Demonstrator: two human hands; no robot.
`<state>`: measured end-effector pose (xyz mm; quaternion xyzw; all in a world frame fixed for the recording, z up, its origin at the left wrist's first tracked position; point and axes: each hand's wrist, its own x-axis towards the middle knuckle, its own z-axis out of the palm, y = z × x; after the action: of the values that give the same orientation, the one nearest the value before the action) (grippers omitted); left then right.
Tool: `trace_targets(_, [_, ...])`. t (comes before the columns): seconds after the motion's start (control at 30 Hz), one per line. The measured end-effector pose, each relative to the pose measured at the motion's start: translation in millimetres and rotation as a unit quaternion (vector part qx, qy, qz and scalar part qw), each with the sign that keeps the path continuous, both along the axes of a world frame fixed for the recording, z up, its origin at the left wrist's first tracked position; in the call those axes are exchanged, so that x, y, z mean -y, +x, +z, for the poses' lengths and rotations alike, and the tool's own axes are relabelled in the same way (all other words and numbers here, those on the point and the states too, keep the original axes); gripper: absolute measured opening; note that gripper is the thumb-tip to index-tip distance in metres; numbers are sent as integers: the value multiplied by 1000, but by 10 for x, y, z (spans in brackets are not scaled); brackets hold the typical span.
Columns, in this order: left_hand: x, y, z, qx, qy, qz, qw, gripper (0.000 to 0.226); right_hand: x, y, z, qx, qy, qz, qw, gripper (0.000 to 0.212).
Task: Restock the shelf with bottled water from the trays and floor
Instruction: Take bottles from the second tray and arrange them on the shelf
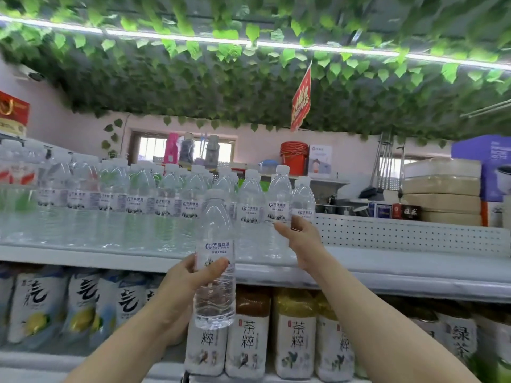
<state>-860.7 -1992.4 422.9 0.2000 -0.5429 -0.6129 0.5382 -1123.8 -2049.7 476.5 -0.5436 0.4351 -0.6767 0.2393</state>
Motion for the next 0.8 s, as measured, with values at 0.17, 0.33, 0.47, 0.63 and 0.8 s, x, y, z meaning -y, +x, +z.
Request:
trace_targets(0.17, [52,43,-33,26,-3,-10,1000,45,18,-1,-16,-30,-4,-8,1000,25])
trace_targets(0.33, [109,105,-17,29,-4,-17,999,46,9,2,-29,-31,-8,-15,999,21])
trace_targets(0.47, [150,165,36,14,-7,-13,1000,50,20,-27,-35,-21,-12,-25,999,24])
trace_targets(0.63, [190,210,53,8,-12,-13,1000,53,81,-64,-56,-19,-15,-29,999,31])
trace_targets(0.8, [205,194,26,16,-11,-15,1000,52,152,-68,-82,-17,-18,-37,999,39])
